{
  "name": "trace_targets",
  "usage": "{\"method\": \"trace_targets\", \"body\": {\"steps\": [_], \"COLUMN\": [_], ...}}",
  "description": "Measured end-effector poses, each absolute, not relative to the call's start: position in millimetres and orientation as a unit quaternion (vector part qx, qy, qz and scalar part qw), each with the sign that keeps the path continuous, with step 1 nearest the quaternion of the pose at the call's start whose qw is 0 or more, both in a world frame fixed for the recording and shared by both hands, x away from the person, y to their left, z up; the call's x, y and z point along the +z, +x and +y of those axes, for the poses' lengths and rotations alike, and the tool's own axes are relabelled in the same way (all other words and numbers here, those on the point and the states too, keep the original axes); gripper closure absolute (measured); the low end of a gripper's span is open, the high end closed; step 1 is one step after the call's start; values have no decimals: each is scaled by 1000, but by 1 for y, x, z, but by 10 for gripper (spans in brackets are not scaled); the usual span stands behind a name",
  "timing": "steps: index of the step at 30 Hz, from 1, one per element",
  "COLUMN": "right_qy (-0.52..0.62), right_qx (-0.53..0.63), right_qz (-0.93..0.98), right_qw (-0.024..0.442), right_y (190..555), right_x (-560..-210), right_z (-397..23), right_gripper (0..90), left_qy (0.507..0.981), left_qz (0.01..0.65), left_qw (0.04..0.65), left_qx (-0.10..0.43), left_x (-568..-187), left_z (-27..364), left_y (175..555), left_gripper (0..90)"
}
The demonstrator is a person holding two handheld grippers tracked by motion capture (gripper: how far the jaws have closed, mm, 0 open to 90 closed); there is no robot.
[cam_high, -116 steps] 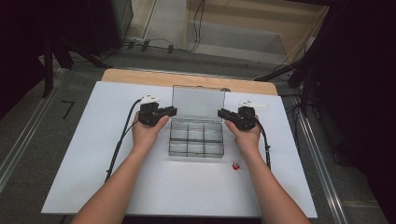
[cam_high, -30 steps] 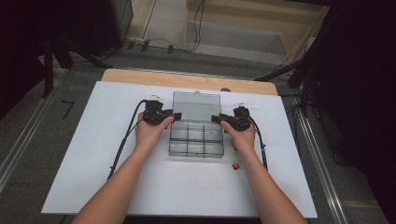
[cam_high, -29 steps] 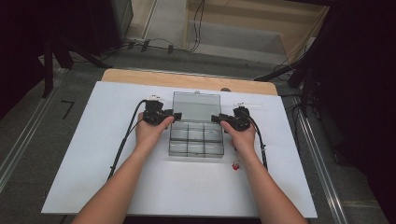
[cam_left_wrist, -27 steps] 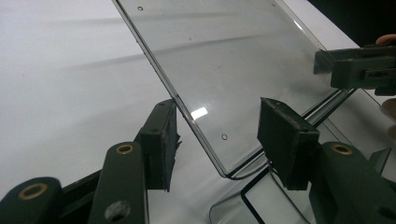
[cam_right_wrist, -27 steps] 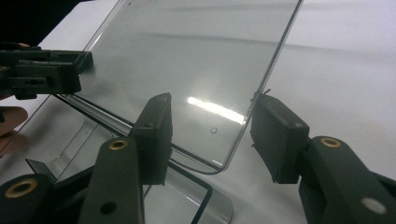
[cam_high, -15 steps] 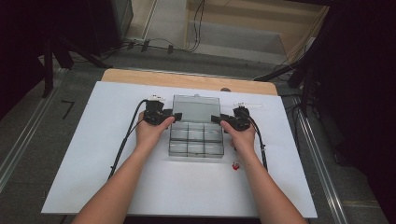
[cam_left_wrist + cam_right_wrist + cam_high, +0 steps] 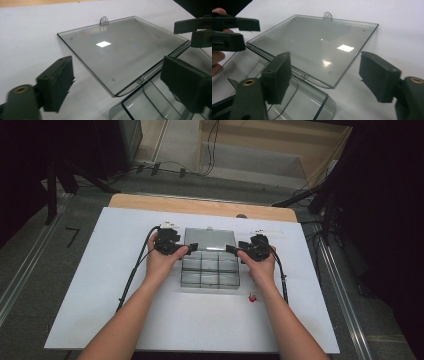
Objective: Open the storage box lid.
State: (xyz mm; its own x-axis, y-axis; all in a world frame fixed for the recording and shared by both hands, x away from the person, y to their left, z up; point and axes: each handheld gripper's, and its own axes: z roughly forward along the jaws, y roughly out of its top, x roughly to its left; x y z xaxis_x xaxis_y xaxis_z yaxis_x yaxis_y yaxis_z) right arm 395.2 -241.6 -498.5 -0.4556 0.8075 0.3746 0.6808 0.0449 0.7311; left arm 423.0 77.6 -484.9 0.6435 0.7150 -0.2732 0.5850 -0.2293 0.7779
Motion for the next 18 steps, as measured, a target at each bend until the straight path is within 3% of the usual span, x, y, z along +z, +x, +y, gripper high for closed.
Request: {"method": "trace_targets", "body": {"steps": [2, 8, 18], "right_qy": [507, 481, 448], "right_qx": [461, 463, 479], "right_qz": [725, 739, 749], "right_qw": [73, 89, 96], "right_y": [391, 382, 355], "right_x": [-495, -487, -480], "right_z": [-241, -237, -242], "right_gripper": [149, 88, 2], "left_qy": [777, 775, 779], "left_qz": [411, 382, 350], "left_qw": [471, 499, 514], "left_qx": [69, 62, 76], "left_x": [-481, -473, -465], "left_z": [79, 87, 97], "left_y": [420, 408, 383], "left_gripper": [56, 0, 0]}}
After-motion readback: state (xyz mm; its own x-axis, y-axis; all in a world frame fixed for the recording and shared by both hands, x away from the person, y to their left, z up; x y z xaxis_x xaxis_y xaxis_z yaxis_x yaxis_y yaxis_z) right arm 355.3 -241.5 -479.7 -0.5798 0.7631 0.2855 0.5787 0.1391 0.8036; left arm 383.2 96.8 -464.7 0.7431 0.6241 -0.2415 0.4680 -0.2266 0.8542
